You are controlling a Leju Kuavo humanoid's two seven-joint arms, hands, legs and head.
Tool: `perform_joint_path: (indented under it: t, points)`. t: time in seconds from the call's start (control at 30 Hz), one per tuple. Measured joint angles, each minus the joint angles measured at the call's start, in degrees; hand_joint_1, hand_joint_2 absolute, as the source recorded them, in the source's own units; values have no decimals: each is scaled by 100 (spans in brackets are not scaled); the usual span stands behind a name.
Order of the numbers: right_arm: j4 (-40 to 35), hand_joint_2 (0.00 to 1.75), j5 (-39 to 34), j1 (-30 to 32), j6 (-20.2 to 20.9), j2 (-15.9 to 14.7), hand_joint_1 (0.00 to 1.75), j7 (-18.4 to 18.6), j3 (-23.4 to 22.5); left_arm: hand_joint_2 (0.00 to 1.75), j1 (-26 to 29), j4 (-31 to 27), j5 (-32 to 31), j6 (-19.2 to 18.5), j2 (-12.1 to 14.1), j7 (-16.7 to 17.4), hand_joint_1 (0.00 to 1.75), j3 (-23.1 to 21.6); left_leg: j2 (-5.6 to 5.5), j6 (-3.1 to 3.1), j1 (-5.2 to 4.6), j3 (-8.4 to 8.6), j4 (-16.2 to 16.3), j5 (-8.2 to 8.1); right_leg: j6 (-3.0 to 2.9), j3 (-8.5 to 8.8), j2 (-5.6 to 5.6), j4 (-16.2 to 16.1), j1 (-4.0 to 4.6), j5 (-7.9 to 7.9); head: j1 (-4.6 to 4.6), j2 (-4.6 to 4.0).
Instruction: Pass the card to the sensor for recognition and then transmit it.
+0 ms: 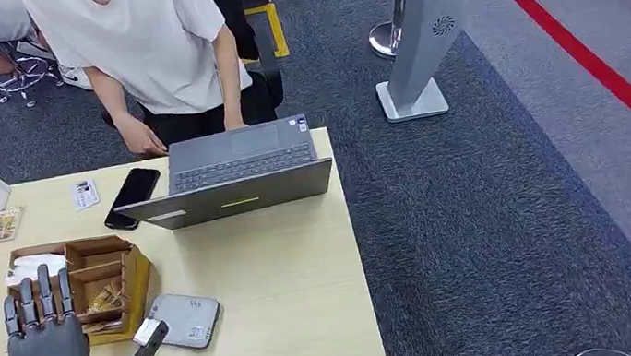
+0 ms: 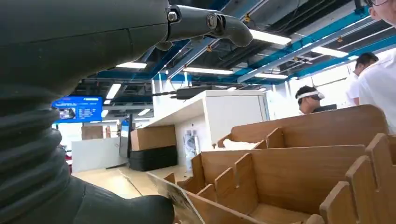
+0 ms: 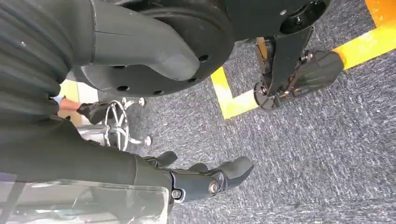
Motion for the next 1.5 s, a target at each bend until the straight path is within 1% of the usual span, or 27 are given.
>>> perform_joint_path:
  t: [0.17, 0.9, 1.0, 1.2, 1.33, 1.5]
  points:
    - [0, 175, 53, 0, 0, 0, 0, 0, 39, 175, -89, 212, 7, 158, -24, -40, 0, 59, 0, 0, 0, 0, 0, 0, 0, -1, 0, 0, 0, -1, 2, 0]
    - [0, 175, 51, 0, 2, 0, 0, 0, 46, 175, -134, 407, 7, 158, -70, -72, 0, 107, 0, 0, 0, -1, 0, 0, 0, -1, 0, 0, 0, 0, 2, 0]
    - [0, 175, 26, 1, 4, 0, 0, 0, 46, 175, -129, 413, 20, 55, -96, -125, 0, 107, 0, 0, 0, -1, 0, 0, 0, -1, 0, 0, 0, 0, 2, 0]
    - [0, 175, -54, 2, 20, 0, 0, -2, 46, 175, -45, 396, 50, -343, -188, -184, 0, 107, 0, 0, 0, 0, 0, 0, 0, -1, 0, 0, 0, 0, 2, 0]
    - [0, 175, -72, 5, 74, 0, 0, -44, 46, 175, 46, 243, 76, -658, -236, -182, 0, 103, 1, 0, 0, 0, 0, 0, 0, -2, 0, 0, 0, -1, 0, 0]
    - [0, 175, -74, 6, 116, -2, 0, -61, 46, 175, 102, 105, 87, -765, -269, -162, 0, 85, 0, 0, 0, -1, 0, 0, 0, -2, 0, 0, 0, 0, 2, 0]
